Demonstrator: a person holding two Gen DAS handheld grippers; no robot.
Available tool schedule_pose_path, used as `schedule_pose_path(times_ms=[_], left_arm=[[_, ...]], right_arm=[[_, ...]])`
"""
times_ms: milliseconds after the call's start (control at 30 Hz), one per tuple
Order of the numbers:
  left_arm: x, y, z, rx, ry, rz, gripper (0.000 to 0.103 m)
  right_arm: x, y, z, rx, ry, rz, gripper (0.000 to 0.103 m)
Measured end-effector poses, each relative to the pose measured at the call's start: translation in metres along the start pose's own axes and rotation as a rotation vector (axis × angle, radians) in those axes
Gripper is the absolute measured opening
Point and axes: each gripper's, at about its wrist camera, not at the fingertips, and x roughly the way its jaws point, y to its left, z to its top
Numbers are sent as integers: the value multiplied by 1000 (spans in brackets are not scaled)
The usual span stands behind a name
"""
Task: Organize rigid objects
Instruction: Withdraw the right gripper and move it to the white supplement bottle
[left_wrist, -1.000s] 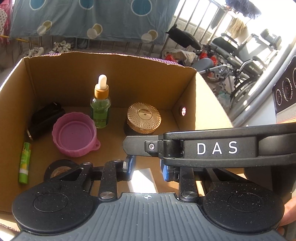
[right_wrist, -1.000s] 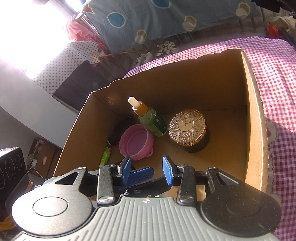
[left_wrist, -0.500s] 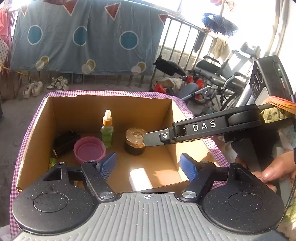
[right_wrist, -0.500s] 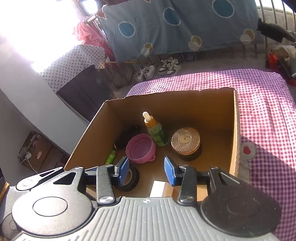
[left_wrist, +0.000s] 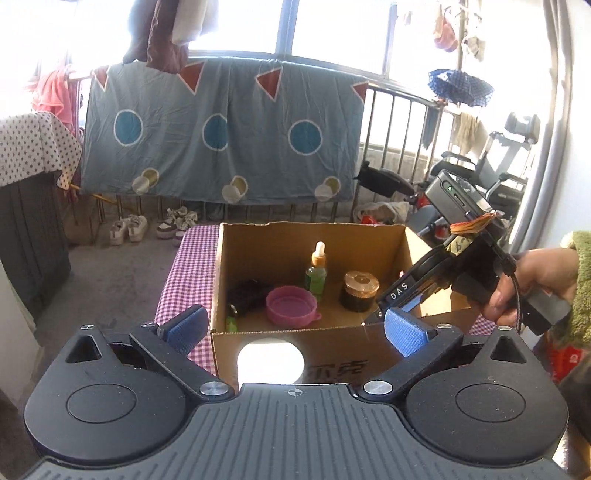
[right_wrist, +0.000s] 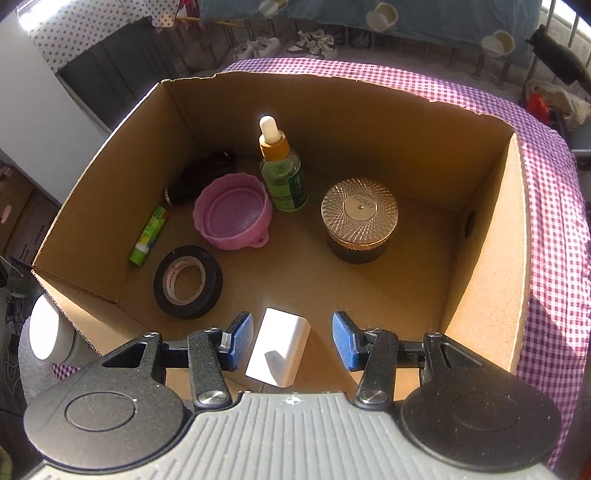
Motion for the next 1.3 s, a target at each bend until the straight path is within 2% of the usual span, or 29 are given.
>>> schedule_pose_path(times_ms=[100, 200, 267, 367, 567, 633, 767, 1133, 1200, 1300], left_arm=[[7, 10, -12, -46, 34, -15, 102], [11, 17, -27, -68, 71, -37, 101], [10, 20, -34, -72, 81, -54, 101], [11, 20, -41, -72, 79, -73, 101], [17, 25, -49, -94, 107, -95, 99], [18, 25, -50, -92, 115, -93, 99], [17, 23, -53, -89, 118, -95, 99], [25, 14, -57, -71, 145, -94, 97], [24, 14, -57, -66, 139, -85, 97], [24, 15, -57, -60, 129, -65, 95]], right_arm=[[9, 2, 1, -4, 47, -14, 49], [16, 10, 5, -14, 82, -12, 42], [17, 12, 6, -18, 87, -11, 35], [19, 18, 8, -49, 83, -17, 32], [24, 16, 20, -10, 64, 28, 30], [25, 7, 26, 44, 55, 86, 30], [22, -6, 30, 89, 49, 97, 32], [-7, -27, 20, 127, -57, 25, 37], [-16, -28, 17, 133, -88, 31, 37], [-42, -17, 5, 122, -180, 74, 37]])
